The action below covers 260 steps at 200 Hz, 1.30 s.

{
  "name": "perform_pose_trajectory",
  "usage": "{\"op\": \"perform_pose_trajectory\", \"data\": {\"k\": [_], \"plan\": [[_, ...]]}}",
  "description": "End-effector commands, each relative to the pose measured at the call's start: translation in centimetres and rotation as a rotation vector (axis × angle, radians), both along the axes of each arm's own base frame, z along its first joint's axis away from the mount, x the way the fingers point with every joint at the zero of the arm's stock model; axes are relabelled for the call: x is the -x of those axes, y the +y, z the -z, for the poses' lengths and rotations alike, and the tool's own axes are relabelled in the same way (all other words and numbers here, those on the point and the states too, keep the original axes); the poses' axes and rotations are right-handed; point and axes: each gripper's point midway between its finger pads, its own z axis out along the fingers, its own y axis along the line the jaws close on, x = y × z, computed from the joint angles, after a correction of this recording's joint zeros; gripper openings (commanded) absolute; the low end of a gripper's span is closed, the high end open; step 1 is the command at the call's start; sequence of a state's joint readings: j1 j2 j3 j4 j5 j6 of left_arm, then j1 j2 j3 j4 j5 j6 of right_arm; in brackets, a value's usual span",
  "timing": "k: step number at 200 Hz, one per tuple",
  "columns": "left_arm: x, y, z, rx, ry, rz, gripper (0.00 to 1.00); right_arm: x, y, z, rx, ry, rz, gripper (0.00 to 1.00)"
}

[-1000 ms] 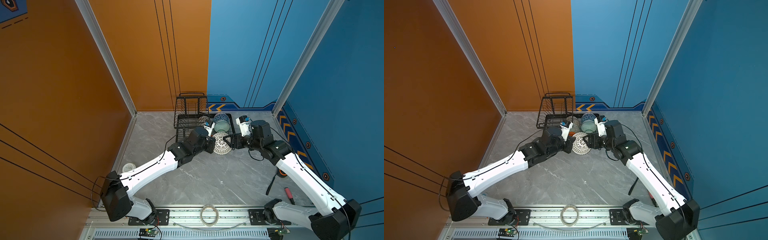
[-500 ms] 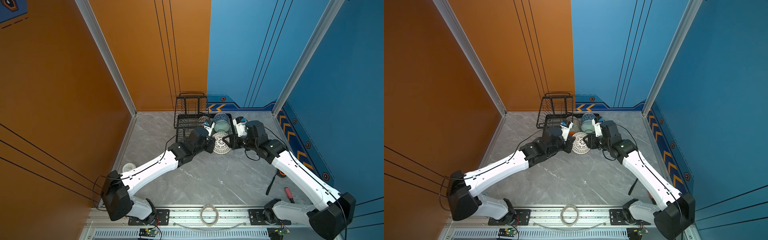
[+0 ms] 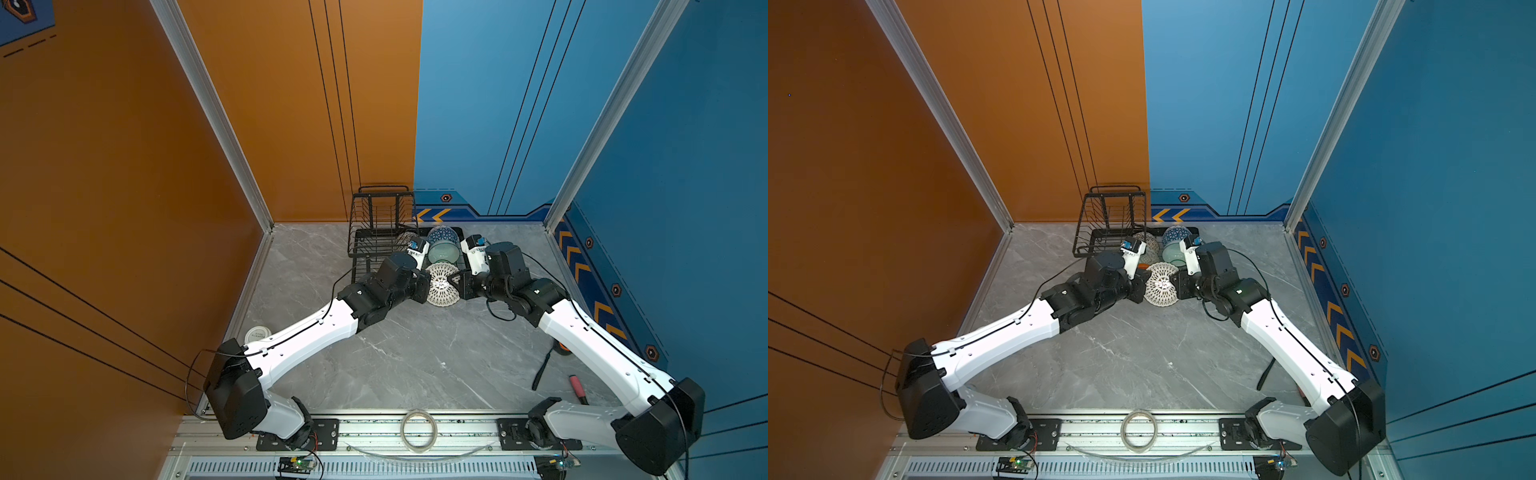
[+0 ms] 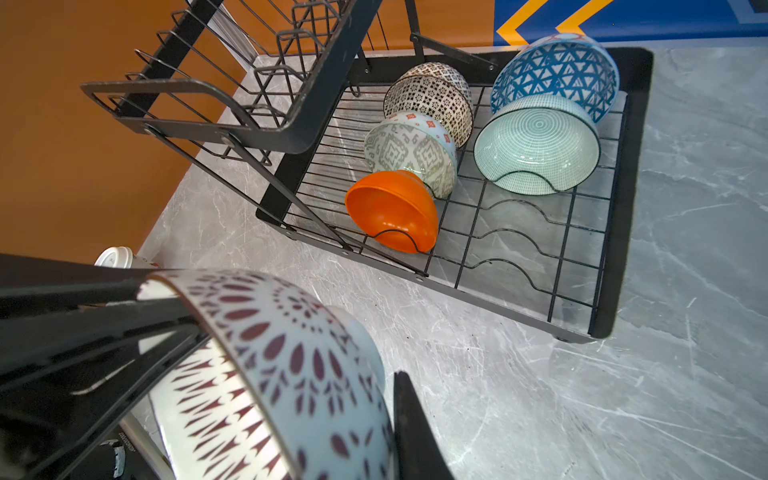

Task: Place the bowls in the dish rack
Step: 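Grasp the strainer's rim with the right gripper beside the left gripper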

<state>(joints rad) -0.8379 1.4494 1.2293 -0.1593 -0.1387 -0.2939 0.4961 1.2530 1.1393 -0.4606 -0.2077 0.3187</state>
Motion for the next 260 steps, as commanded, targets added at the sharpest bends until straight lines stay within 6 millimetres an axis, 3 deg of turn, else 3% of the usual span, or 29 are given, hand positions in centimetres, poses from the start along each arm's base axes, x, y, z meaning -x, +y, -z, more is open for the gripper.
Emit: {"op": "perform_pose_trajectory", "data": {"k": [1, 37, 70, 81, 97, 99, 102, 172, 260], "plan": [[0.6, -0.7, -2.7, 0.049, -0.049, 0.073, 0.00, -1.5, -0.7, -1.4, -0.026, -0.034, 0.037, 0.00], [0.9, -0.8, -3.0, 0.051, -0.051, 0.090, 0.04, -1.9, -0.7, -1.2, -0.003, -0.041, 0.018, 0.00], [1.3, -0.4, -3.4, 0.040, -0.049, 0.114, 0.33, -2.4, -1.4, -0.9, 0.034, -0.061, 0.018, 0.00], [1.5, -0.1, -3.2, 0.021, -0.036, 0.127, 0.48, -2.6, -1.7, -1.0, 0.051, -0.077, 0.018, 0.00], [1.6, 0.5, -3.0, 0.002, -0.015, 0.128, 0.79, -2.9, -2.1, -1.1, 0.066, -0.091, 0.019, 0.00], [1.6, 0.6, -3.0, -0.001, -0.011, 0.128, 0.91, -2.9, -2.2, -1.1, 0.067, -0.093, 0.019, 0.00], [1.6, 0.7, -3.0, -0.003, -0.007, 0.127, 1.00, -3.0, -2.3, -1.1, 0.071, -0.093, 0.021, 0.00], [1.3, 3.9, -1.4, -0.091, 0.030, 0.055, 0.98, -5.9, -4.0, -0.8, 0.205, -0.180, 0.002, 0.00], [0.9, 5.0, 0.0, -0.099, 0.060, 0.046, 0.98, -12.5, -4.9, -0.4, 0.584, -0.461, -0.085, 0.00]]}}
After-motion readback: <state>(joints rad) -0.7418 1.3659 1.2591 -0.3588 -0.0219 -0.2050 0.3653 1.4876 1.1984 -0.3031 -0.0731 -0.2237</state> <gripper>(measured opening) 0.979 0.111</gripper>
